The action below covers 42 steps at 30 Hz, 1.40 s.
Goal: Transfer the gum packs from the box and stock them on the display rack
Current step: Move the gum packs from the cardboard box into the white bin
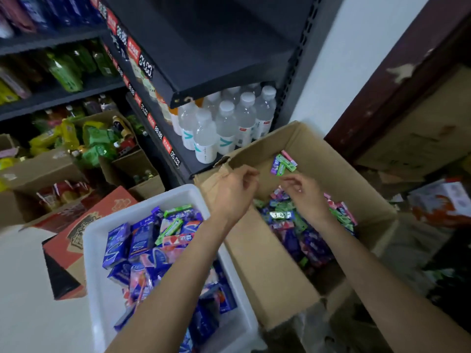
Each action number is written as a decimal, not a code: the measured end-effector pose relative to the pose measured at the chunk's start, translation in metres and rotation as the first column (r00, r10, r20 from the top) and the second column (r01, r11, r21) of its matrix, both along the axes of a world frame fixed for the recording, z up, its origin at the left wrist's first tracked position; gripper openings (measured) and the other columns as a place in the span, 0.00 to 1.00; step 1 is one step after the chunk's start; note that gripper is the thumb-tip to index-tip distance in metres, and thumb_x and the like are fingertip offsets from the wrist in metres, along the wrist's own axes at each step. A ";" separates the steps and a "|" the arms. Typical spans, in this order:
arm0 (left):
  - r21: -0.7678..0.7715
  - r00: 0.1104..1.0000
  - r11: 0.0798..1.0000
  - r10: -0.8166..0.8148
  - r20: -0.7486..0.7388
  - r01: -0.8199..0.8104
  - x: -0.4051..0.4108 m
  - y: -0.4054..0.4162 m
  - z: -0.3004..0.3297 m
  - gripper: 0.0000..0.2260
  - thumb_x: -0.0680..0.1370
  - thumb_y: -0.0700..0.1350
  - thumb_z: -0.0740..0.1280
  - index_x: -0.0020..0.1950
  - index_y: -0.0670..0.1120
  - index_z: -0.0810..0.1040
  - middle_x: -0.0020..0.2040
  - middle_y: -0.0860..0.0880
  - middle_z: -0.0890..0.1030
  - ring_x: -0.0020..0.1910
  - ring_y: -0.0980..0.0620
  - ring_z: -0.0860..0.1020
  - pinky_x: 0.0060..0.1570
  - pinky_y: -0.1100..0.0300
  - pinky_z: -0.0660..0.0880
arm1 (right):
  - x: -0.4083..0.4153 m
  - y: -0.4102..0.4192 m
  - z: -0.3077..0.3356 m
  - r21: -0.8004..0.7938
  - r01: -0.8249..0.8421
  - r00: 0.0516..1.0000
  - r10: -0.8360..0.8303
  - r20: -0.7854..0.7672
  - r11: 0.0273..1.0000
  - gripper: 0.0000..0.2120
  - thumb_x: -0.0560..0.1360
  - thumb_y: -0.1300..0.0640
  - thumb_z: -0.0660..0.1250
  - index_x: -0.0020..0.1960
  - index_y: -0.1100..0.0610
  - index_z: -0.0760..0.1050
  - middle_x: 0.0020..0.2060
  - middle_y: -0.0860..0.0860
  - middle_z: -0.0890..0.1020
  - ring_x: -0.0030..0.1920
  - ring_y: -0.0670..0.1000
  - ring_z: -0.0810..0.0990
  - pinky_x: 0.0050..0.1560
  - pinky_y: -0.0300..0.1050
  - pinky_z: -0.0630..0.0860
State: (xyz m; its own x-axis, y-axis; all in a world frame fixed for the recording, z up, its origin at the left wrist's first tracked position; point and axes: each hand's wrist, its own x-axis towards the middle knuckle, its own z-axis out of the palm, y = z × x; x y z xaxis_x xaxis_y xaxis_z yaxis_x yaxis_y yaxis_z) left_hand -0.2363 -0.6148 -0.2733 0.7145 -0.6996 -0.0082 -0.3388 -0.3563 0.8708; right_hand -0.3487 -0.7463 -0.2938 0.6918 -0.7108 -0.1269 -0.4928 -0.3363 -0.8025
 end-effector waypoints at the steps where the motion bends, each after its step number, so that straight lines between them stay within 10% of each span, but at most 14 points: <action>1: 0.036 1.000 0.999 -0.016 0.004 0.016 -0.006 -0.018 0.001 0.09 0.76 0.38 0.64 0.55 0.41 0.79 0.46 0.48 0.81 0.45 0.50 0.79 0.45 0.65 0.70 | -0.004 -0.015 -0.001 -0.006 -0.003 1.000 0.003 -0.017 1.000 0.09 0.77 0.64 0.63 0.57 0.61 0.77 0.48 0.56 0.81 0.46 0.48 0.78 0.45 0.35 0.72; 7: 0.490 0.996 0.872 -0.057 0.061 0.020 -0.019 -0.117 -0.032 0.17 0.80 0.42 0.60 0.66 0.36 0.70 0.64 0.38 0.71 0.65 0.40 0.68 0.63 0.53 0.64 | 0.004 -0.103 -0.027 0.058 -0.116 0.990 0.120 -0.076 0.992 0.18 0.74 0.60 0.64 0.63 0.59 0.73 0.53 0.55 0.79 0.53 0.58 0.78 0.55 0.57 0.75; 10: 0.605 0.995 0.790 0.099 0.027 -0.095 -0.017 -0.135 -0.069 0.21 0.81 0.47 0.58 0.71 0.38 0.63 0.70 0.38 0.64 0.72 0.41 0.59 0.69 0.52 0.59 | 0.015 -0.130 -0.052 0.090 -0.228 0.961 0.239 -0.137 0.970 0.25 0.70 0.50 0.66 0.65 0.57 0.72 0.55 0.52 0.76 0.55 0.51 0.75 0.55 0.48 0.73; 15: 0.629 0.914 0.699 0.404 0.044 -0.340 -0.013 -0.142 -0.106 0.26 0.80 0.48 0.58 0.76 0.45 0.55 0.77 0.40 0.49 0.75 0.39 0.50 0.73 0.52 0.49 | 0.016 -0.157 -0.091 0.116 -0.400 0.867 0.417 -0.272 0.909 0.29 0.75 0.61 0.66 0.74 0.54 0.62 0.73 0.58 0.58 0.73 0.55 0.58 0.70 0.41 0.58; 19: 0.683 0.909 0.660 0.416 0.015 -0.314 -0.011 -0.143 -0.126 0.27 0.77 0.47 0.61 0.76 0.47 0.57 0.76 0.40 0.53 0.74 0.40 0.54 0.72 0.53 0.52 | 0.024 -0.163 -0.107 0.143 -0.392 0.843 0.417 -0.340 0.909 0.30 0.76 0.57 0.65 0.75 0.48 0.59 0.76 0.55 0.46 0.76 0.56 0.49 0.73 0.46 0.56; 23: 0.717 0.940 0.635 0.332 0.083 -0.287 -0.016 -0.158 -0.128 0.24 0.78 0.49 0.61 0.74 0.54 0.62 0.72 0.44 0.62 0.71 0.41 0.58 0.67 0.45 0.59 | 0.035 -0.158 -0.115 0.086 -0.395 0.861 0.401 -0.314 0.915 0.22 0.75 0.58 0.66 0.68 0.58 0.69 0.71 0.57 0.60 0.70 0.56 0.63 0.69 0.44 0.61; 30: 0.500 0.969 0.838 0.249 0.006 -0.218 0.001 -0.173 -0.149 0.20 0.79 0.45 0.61 0.72 0.48 0.67 0.66 0.41 0.72 0.64 0.40 0.69 0.62 0.54 0.65 | 0.050 -0.164 -0.120 0.020 -0.323 0.910 0.317 -0.268 0.946 0.24 0.74 0.64 0.64 0.69 0.58 0.67 0.68 0.57 0.65 0.67 0.58 0.66 0.67 0.48 0.64; 34: 0.298 0.883 0.913 0.365 -0.296 -0.277 0.008 -0.179 -0.143 0.22 0.76 0.34 0.64 0.70 0.44 0.70 0.59 0.48 0.78 0.59 0.50 0.75 0.58 0.59 0.72 | 0.055 -0.166 -0.130 0.026 -0.334 0.894 0.325 -0.308 0.942 0.28 0.74 0.63 0.64 0.73 0.57 0.62 0.70 0.57 0.63 0.70 0.57 0.63 0.69 0.44 0.61; 42: 0.203 0.714 0.909 0.411 -0.567 -0.363 0.015 -0.183 -0.150 0.19 0.75 0.28 0.61 0.64 0.41 0.74 0.57 0.47 0.80 0.54 0.49 0.78 0.48 0.58 0.75 | 0.073 -0.161 -0.136 0.041 -0.162 0.893 0.164 -0.419 0.986 0.26 0.75 0.54 0.66 0.70 0.61 0.64 0.61 0.65 0.72 0.65 0.62 0.66 0.66 0.50 0.63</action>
State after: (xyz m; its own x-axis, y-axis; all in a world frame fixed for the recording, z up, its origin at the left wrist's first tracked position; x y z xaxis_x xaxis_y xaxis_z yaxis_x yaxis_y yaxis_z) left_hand -0.2208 -0.7978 -0.4237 0.7591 -0.3429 -0.5533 0.4088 -0.4104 0.8151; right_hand -0.2757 -0.9068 -0.4299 0.6797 -0.5912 -0.4342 -0.7226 -0.4380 -0.5348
